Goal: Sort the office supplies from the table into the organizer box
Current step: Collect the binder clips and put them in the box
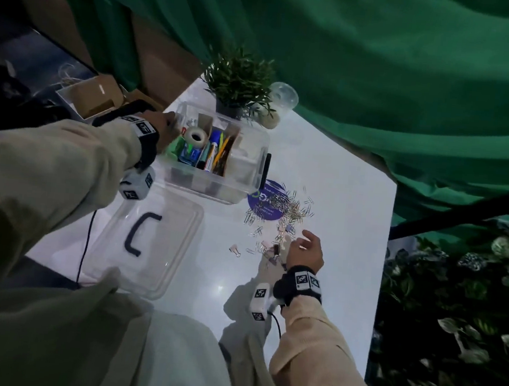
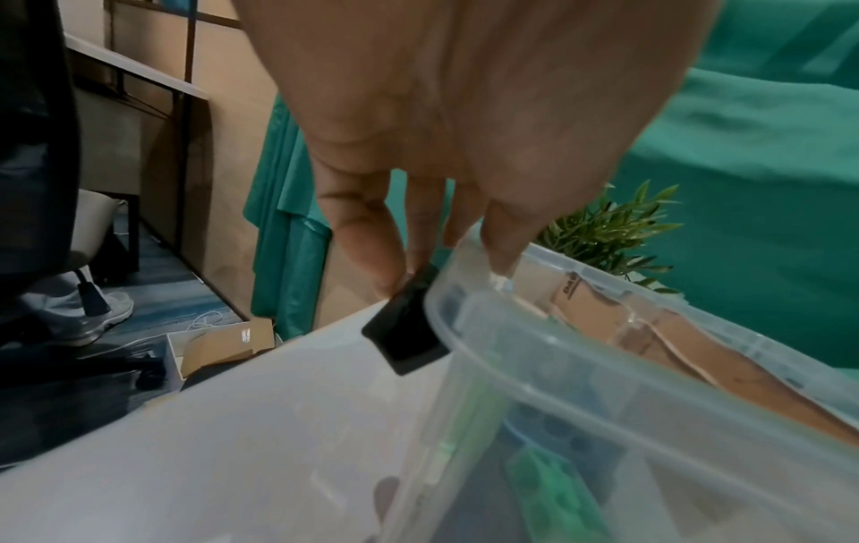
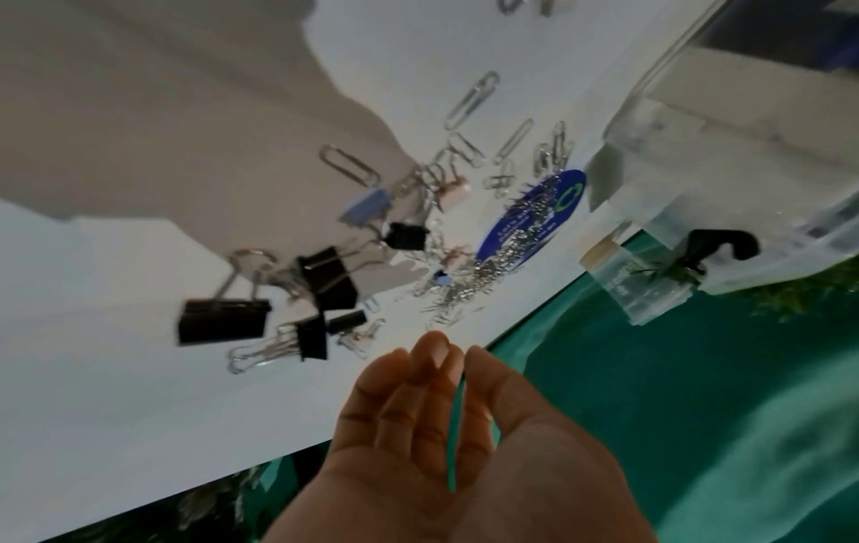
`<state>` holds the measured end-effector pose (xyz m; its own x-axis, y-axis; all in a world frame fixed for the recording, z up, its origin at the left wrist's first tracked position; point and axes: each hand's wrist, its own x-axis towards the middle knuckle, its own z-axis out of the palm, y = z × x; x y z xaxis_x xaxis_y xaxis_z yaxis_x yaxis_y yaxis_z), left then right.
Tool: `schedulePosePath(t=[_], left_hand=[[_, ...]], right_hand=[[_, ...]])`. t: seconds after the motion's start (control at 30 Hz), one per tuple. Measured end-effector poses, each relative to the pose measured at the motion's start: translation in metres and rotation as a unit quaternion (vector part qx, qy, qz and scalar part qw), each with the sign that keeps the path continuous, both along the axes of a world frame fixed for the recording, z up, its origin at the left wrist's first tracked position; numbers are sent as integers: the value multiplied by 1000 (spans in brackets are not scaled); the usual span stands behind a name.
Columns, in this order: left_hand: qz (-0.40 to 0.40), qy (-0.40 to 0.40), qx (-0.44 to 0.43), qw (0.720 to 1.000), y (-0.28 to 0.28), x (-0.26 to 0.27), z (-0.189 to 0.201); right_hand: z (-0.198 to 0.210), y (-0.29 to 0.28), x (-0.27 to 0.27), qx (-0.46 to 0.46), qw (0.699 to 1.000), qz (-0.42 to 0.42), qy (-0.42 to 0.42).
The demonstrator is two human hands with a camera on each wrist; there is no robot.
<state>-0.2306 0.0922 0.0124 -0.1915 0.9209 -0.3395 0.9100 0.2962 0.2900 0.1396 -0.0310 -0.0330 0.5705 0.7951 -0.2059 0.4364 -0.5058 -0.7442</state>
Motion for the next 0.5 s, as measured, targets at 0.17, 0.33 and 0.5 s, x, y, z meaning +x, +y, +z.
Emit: schedulePosePath(t=[0.17,0.33,0.5], left_hand=[[-28,-31,-9,999,-1,15,8],[-8,31,37,999,0,30,12],[-121,-60,347,928,-43,114,20]], right_hand=[[-10,-19,-1,-9,1000,-4,9],[-13,-28,2,-8,999,-22,38],[-24,-40,19,-35,997,-48,39]])
